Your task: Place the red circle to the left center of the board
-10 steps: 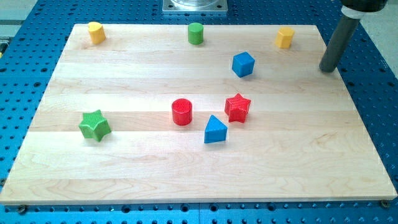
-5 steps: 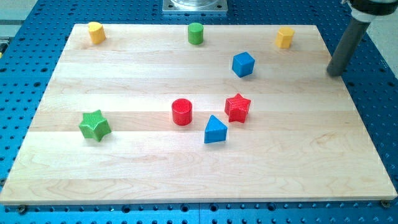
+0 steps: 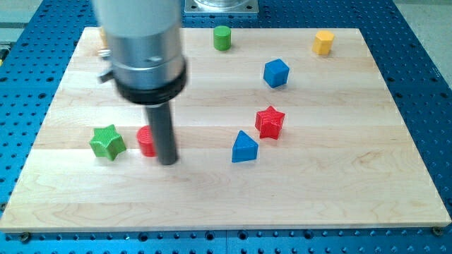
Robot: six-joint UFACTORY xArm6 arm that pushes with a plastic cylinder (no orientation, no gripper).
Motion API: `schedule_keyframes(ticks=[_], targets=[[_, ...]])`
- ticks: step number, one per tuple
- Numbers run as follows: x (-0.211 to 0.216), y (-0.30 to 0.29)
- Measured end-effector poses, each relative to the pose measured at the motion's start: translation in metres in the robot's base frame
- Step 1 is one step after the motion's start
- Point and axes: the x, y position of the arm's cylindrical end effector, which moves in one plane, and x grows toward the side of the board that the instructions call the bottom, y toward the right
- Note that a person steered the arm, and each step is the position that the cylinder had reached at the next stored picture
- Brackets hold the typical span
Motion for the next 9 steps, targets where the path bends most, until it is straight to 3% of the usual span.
schedule_keyframes(ticks=[2,3,5,6,7,8,9], targets=[[-0.025,-0.046],[-0.044,-0.042],[-0.029,0.001],[-0.06,-0.033],[-0.071,-0.032],[-0.097,0.005],[-0.114,-0.017]])
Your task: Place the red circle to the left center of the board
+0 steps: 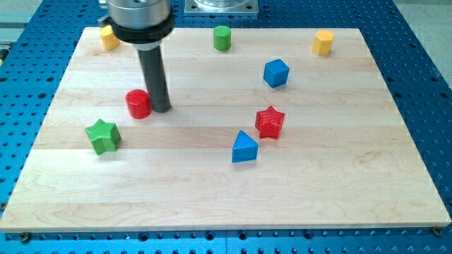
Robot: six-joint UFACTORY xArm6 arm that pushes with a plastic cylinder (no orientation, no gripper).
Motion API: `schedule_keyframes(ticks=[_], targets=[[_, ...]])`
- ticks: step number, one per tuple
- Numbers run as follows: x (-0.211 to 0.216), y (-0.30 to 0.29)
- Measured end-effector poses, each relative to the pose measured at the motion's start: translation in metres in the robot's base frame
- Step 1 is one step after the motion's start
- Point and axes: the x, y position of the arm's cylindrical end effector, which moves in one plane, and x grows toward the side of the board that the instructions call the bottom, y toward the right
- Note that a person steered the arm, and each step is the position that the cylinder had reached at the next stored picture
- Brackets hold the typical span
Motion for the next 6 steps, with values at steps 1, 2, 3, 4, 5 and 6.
schedule_keyframes(ticks=[1,2,3,4,5,6], targets=[[0.003,-0.054],[0.005,-0.064],[0.038,-0.033],[0.063,-0.032],[0.063,-0.06],[0.059,-0.074]])
